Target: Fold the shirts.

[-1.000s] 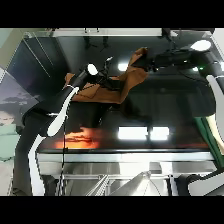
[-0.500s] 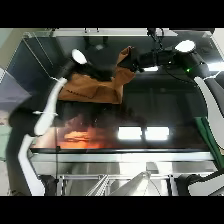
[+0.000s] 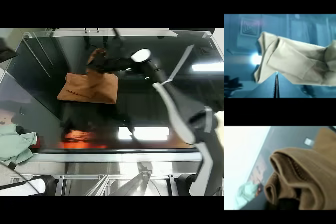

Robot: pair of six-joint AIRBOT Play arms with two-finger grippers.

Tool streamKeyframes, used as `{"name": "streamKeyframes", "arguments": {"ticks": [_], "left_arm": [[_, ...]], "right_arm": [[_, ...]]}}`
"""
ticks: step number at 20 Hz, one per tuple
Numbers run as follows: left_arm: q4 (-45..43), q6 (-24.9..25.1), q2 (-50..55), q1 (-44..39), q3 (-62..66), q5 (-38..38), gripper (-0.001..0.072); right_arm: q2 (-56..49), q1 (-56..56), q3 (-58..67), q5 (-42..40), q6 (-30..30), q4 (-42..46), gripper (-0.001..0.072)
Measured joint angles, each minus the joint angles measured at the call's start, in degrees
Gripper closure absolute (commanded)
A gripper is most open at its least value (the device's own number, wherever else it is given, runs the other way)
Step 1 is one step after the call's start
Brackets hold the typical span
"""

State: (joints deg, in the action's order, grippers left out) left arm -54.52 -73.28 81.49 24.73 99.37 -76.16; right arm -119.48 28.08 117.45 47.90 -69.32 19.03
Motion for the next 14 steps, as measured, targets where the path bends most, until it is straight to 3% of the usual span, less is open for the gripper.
{"name": "streamKeyframes", "arguments": {"ticks": [1,3,5,6,7,8,11,14], "left_arm": [[1.7,0.7,-1.7,2.3,-2.8,-0.3,0.0695],[5.7,2.3,-4.7,5.3,-8.6,-0.9,0.0695],[8.9,3.5,-6.9,6.8,-13.5,-1.0,0.0695],[10.4,4.0,-7.7,7.1,-15.6,-1.0,0.0695],[11.7,4.4,-8.5,7.1,-17.2,-0.9,0.0695],[12.9,4.7,-9.2,6.9,-18.6,-0.7,0.0695],[15.0,5.0,-10.3,5.2,-20.8,-0.4,0.0695],[16.2,5.2,-10.6,2.9,-21.6,-0.1,0.0695]], "right_arm": [[-3.0,1.9,1.9,-2.4,1.8,-2.8,0.0114],[-7.3,5.0,2.7,-5.8,8.3,-12.5,0.0133],[-9.6,6.6,1.6,-6.4,14.7,-21.8,0.0433],[-10.1,6.7,1.3,-5.4,16.8,-24.9,0.0434],[-10.3,6.4,1.0,-3.3,18.4,-26.8,0.0584],[-10.1,5.9,0.8,-0.7,19.6,-28.6,0.0683],[-6.8,2.3,0.6,6.8,19.7,-27.6,0.0685],[-2.1,-3.7,-0.2,12.9,11.4,-14.5,0.0686]]}}
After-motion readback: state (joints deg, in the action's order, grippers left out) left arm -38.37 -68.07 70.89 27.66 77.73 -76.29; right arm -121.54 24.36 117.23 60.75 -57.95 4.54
